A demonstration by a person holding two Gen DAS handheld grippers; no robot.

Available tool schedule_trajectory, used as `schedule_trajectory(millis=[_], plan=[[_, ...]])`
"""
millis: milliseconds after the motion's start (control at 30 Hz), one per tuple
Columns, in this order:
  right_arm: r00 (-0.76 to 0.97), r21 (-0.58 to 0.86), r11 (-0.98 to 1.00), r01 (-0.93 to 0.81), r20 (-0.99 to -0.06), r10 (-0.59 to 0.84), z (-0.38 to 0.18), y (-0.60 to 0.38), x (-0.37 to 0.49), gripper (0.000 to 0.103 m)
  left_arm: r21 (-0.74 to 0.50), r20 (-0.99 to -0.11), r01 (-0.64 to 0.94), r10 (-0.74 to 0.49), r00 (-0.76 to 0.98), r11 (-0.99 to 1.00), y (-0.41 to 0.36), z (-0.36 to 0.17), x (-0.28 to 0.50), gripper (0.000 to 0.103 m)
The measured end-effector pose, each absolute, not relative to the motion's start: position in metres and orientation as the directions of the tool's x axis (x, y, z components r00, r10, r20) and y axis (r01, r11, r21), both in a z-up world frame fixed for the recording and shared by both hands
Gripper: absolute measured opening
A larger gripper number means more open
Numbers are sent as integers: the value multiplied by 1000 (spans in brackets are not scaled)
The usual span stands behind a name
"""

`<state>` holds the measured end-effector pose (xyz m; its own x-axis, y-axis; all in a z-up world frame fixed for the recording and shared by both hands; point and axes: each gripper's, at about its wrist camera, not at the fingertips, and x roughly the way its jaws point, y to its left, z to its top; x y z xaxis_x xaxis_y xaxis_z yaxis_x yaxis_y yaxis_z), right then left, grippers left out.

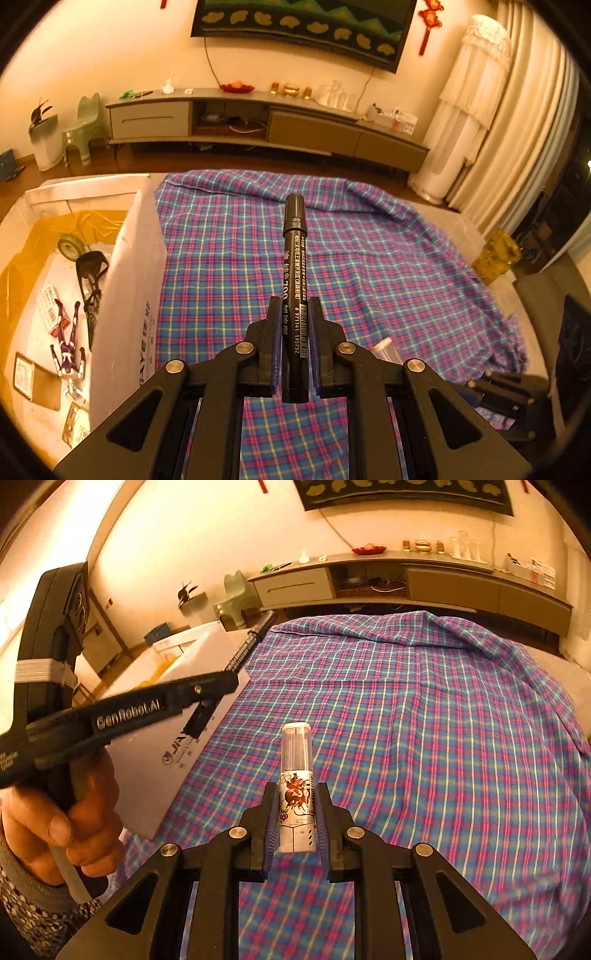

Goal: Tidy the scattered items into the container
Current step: 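Carry the black marker in the left tool while the right tool carries the glue tube over the box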

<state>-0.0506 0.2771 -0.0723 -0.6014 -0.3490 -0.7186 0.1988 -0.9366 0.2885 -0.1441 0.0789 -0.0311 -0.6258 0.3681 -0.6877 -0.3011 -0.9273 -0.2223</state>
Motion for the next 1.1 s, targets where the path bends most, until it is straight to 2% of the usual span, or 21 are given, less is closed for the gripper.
schedule_trajectory(millis=[267, 567, 1100], plan=[[-629, 338, -929, 152, -692, -355, -61, 275, -16, 21, -258, -648, -324, 412, -640, -910, 68, -14, -122, 13], [-659, 329, -934, 137, -674, -334, -39, 275, 6, 21, -306, -609, -333, 452, -652, -892, 53, -1, -102, 13], [-669, 285, -932, 223, -650, -359, -6, 224, 20, 21, -414, -524, -311, 503, -687, -856, 0, 20, -73, 13]])
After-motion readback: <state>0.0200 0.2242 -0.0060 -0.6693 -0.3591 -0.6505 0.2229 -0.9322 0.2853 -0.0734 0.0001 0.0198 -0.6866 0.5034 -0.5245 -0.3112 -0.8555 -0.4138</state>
